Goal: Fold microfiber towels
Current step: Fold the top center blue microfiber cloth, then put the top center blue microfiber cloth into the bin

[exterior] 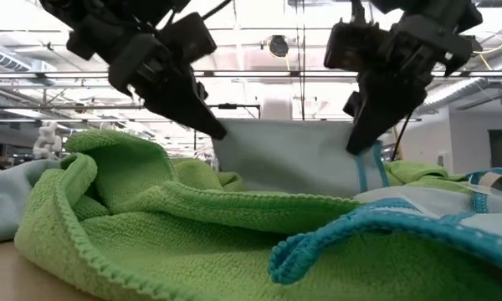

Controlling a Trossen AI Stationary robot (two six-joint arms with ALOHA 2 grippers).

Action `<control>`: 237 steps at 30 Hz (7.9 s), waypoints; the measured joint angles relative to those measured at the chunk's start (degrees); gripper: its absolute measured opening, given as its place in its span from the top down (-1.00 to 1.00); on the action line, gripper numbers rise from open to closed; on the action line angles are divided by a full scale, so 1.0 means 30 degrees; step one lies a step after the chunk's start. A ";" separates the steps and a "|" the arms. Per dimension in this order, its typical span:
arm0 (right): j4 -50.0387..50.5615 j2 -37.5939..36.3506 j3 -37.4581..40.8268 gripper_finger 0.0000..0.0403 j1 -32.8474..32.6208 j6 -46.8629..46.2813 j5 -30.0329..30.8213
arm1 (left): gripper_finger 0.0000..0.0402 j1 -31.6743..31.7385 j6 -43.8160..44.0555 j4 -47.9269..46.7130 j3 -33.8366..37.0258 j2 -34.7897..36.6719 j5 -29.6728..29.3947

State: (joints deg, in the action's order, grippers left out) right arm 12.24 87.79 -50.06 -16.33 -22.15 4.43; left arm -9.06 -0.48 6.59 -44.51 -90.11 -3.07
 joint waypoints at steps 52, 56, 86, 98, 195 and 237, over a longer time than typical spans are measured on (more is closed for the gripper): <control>-0.0382 -0.0007 0.0415 0.40 0.1789 0.1333 0.7653 | 0.85 0.0031 0.4093 -0.2250 0.0007 0.1291 -0.3002; -0.0421 -0.0007 0.0415 0.14 0.1789 0.1341 0.8158 | 0.84 0.0031 0.4666 -0.2672 0.0015 0.1291 -0.3009; -0.8348 0.0000 0.4580 0.27 0.2584 0.4544 0.2477 | 0.39 0.0031 0.4761 -0.0573 0.0015 0.1278 -0.3597; -1.0908 0.0000 0.6299 0.39 0.3880 0.4812 0.0884 | 0.34 -0.0020 0.2641 0.4400 -0.0462 -0.1636 -0.1668; -1.6425 0.3854 0.6943 0.31 0.1668 1.3010 0.4435 | 0.89 0.0716 0.3352 -0.4471 -0.9384 -0.8537 -0.1966; -1.6729 0.3592 0.6945 0.74 0.3076 0.9408 0.1965 | 0.82 -0.0399 0.0261 -0.4749 -0.9398 -0.9550 -0.8495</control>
State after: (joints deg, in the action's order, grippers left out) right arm -37.95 98.56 -29.23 -7.10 6.07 10.33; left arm -10.26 0.30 -7.66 -72.71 -118.76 -28.55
